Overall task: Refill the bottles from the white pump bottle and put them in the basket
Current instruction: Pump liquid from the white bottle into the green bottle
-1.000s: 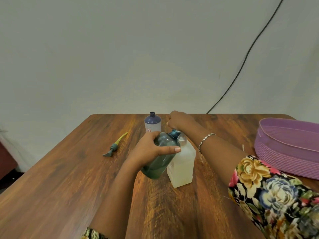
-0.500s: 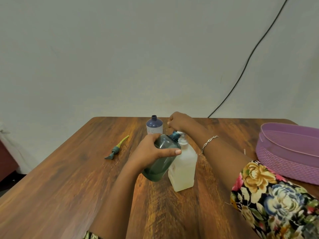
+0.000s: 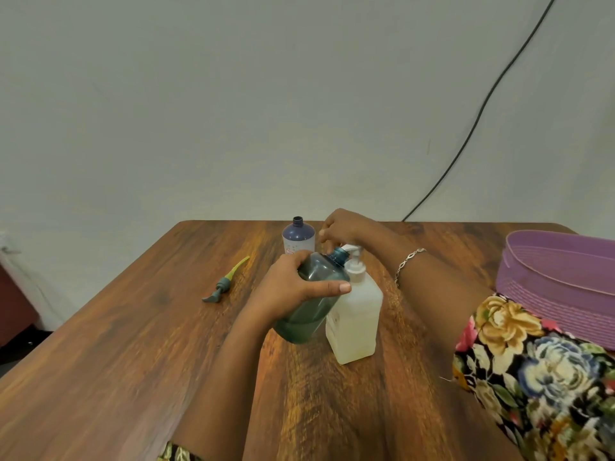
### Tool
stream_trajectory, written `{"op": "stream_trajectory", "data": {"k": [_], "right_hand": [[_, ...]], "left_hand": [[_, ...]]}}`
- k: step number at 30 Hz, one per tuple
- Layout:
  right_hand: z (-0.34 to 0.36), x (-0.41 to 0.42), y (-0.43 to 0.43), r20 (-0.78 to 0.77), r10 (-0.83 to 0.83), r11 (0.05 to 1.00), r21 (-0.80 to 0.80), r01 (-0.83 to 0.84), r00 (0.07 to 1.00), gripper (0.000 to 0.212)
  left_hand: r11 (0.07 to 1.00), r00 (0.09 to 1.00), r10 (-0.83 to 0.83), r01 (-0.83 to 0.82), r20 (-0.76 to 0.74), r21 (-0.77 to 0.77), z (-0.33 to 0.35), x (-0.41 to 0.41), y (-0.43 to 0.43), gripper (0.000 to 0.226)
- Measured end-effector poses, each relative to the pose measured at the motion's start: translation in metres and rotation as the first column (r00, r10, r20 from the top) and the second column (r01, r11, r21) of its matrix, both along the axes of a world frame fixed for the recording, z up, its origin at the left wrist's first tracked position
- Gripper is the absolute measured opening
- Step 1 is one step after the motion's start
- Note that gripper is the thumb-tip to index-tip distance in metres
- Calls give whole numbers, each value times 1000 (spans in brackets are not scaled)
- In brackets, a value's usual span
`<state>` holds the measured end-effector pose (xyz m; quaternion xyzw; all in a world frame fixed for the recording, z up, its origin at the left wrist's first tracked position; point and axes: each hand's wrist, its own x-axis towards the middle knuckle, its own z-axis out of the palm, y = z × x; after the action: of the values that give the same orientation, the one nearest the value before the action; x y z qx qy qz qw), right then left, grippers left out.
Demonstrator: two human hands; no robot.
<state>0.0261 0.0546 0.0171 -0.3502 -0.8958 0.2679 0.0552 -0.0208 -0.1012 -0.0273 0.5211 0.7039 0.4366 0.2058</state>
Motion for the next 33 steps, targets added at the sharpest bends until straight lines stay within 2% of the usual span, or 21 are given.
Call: {"op": "stream_trajectory", "data": {"k": [2, 5, 7, 9, 12, 16, 18, 21, 23, 25, 27, 30, 33], "right_hand": [[-1, -3, -1, 60, 22, 1000, 12, -23, 998, 29], [-7, -3, -1, 139, -20, 988, 155, -2, 990, 27], [-13, -2, -3, 135, -61, 963, 267, 23, 989, 24], [-20, -2, -2, 93, -74, 948, 314, 41, 993, 23], [-20, -2, 0, 20, -62, 964, 261, 55, 998, 23], [-8, 0, 1, -88, 6, 1000, 25, -4, 996, 25], [-5, 0, 0, -87, 16, 999, -26, -18, 996, 28], [-9, -2, 2, -15, -19, 1000, 11, 19, 1000, 29], [-15, -2, 3, 32, -45, 990, 134, 41, 998, 27], [-21, -1, 2, 28, -64, 966, 254, 54, 998, 25], [-25, -1, 1, 2, -62, 953, 297, 59, 998, 24], [-24, 2, 2, -35, -56, 956, 286, 63, 998, 24], [-13, 2, 7, -62, -21, 988, 150, 31, 998, 22]], "left_hand": [[1000, 1000, 3, -3, -14, -2, 1, 0, -1, 85], [1000, 1000, -7, 7, 3, 2, -2, 0, 1, 82], [1000, 1000, -16, 16, 25, -10, -7, 0, 2, 83], [1000, 999, -19, 20, 33, -16, -11, 0, 1, 84], [1000, 1000, -13, 14, 24, -17, -10, 0, 2, 83], [1000, 1000, 17, -16, 22, -20, -5, 4, 1, 76], [1000, 1000, 15, -15, 21, -12, -3, 4, 0, 73], [1000, 1000, 3, -3, 28, -16, -4, 4, 0, 82], [1000, 999, -9, 9, 41, -11, -6, 4, 2, 83], [1000, 999, -13, 14, 52, -8, -7, 5, 3, 77], [1000, 998, -11, 11, 59, -12, -9, 3, 4, 74], [1000, 999, -15, 16, 47, -21, -10, 1, 5, 81], [1000, 999, 3, -2, 40, -11, -5, 4, 4, 81]]}}
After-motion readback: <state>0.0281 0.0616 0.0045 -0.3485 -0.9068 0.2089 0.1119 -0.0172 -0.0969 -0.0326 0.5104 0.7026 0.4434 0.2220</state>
